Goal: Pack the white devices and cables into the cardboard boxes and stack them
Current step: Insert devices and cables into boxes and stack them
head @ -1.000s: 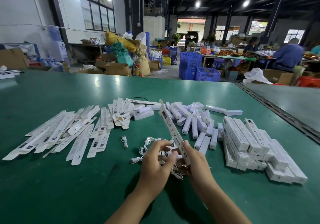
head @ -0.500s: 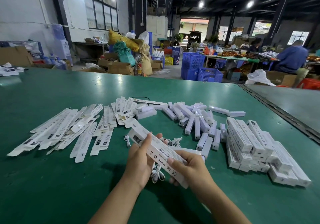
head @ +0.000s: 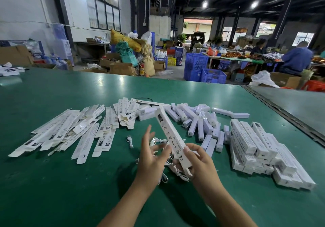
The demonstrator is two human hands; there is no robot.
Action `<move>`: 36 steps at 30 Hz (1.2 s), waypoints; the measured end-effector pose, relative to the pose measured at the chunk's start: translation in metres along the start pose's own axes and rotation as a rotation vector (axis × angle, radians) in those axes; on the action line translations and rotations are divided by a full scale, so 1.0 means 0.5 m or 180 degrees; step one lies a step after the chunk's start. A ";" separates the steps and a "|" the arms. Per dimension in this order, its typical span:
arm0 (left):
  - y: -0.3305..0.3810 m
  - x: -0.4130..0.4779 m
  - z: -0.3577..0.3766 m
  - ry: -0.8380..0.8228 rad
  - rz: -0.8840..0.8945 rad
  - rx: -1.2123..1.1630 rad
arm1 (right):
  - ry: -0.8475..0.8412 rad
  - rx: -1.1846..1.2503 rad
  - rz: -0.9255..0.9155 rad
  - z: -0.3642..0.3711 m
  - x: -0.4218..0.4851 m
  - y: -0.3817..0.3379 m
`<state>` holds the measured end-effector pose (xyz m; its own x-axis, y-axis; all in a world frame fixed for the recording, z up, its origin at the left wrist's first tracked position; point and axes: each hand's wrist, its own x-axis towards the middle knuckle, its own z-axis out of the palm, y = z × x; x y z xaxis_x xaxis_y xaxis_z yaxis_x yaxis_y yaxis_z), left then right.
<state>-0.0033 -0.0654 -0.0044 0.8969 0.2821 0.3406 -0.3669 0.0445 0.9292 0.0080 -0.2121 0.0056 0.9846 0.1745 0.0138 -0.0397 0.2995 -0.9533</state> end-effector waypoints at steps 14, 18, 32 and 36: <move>-0.003 -0.013 0.002 -0.0718 0.1108 0.1461 | 0.0137 -0.0337 -0.0186 0.007 -0.014 -0.011; -0.006 -0.010 -0.001 -0.0459 0.0939 0.1213 | -0.0011 -0.0230 -0.0034 -0.003 -0.008 -0.005; 0.000 -0.003 -0.013 -0.0408 0.0389 0.0440 | -0.0082 -0.1123 -0.1151 -0.014 -0.007 -0.007; -0.004 0.000 -0.016 -0.0348 0.0362 0.0383 | 0.0010 -0.1937 -0.1893 -0.016 -0.009 -0.001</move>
<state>-0.0046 -0.0580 -0.0075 0.8751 0.1728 0.4519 -0.4412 -0.0984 0.8920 0.0047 -0.2207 0.0035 0.8130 0.1449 0.5640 0.5822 -0.2162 -0.7838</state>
